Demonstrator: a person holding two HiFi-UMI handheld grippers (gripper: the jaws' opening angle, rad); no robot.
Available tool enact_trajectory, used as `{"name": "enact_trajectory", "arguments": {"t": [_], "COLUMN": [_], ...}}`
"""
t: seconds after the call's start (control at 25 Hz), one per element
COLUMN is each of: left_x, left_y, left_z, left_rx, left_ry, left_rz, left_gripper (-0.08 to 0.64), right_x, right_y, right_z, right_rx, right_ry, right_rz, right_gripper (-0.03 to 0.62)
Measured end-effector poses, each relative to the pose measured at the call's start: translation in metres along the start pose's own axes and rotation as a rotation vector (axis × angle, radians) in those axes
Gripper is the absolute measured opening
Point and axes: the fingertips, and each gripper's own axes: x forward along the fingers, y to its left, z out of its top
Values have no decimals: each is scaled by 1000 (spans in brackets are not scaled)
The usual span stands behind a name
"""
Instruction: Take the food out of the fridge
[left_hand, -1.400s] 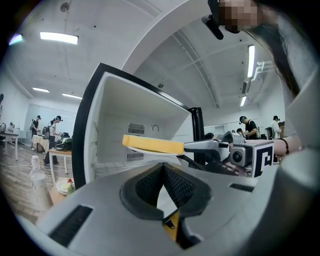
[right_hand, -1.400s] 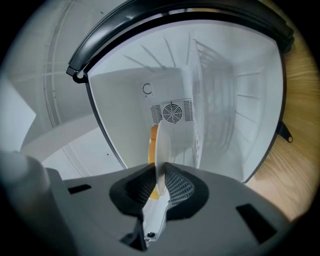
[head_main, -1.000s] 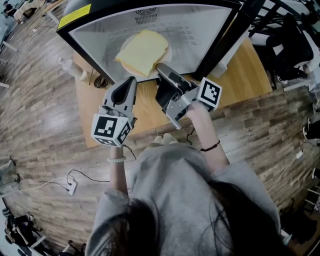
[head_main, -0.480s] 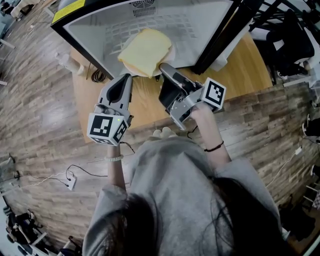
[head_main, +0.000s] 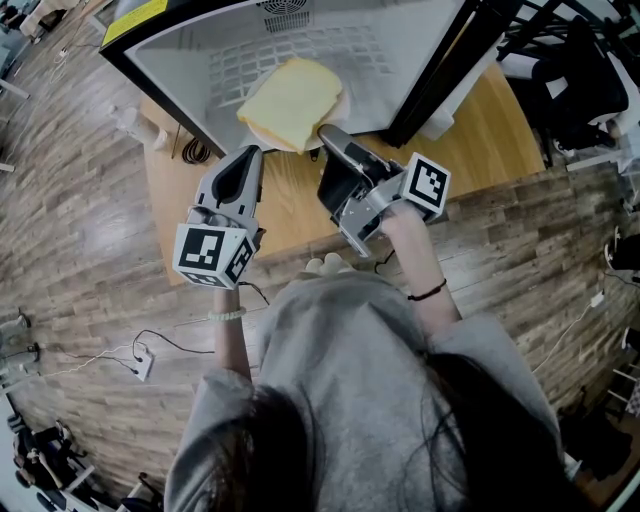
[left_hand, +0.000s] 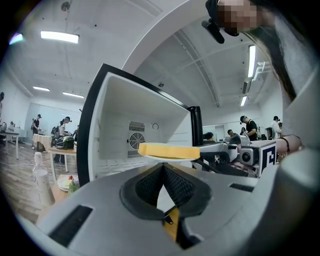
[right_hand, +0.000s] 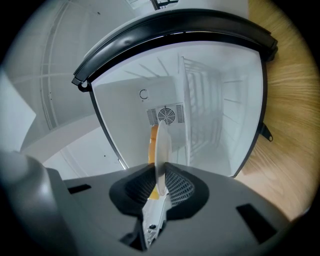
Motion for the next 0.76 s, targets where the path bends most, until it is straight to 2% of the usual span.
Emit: {"name": "enact_trajectory", "arguments": {"t": [0.24, 0.48, 0.76], "left_x": [-2, 2, -6], "left_y": [-14, -1, -17], "left_z": [-1, -8, -9], "left_rx": [13, 7, 16], "left_ry": [2, 13, 17], "left_rz": [-2, -1, 1], "left_gripper": [8, 8, 8], "right_x": [-15, -2, -18], "right_y": [4, -5, 3], "right_z": [1, 3, -2], "right_rx": [-5, -1, -7], "right_ry": [-6, -4, -1], "right_rz": [7, -1, 6], "right_gripper": [49, 49, 49]}}
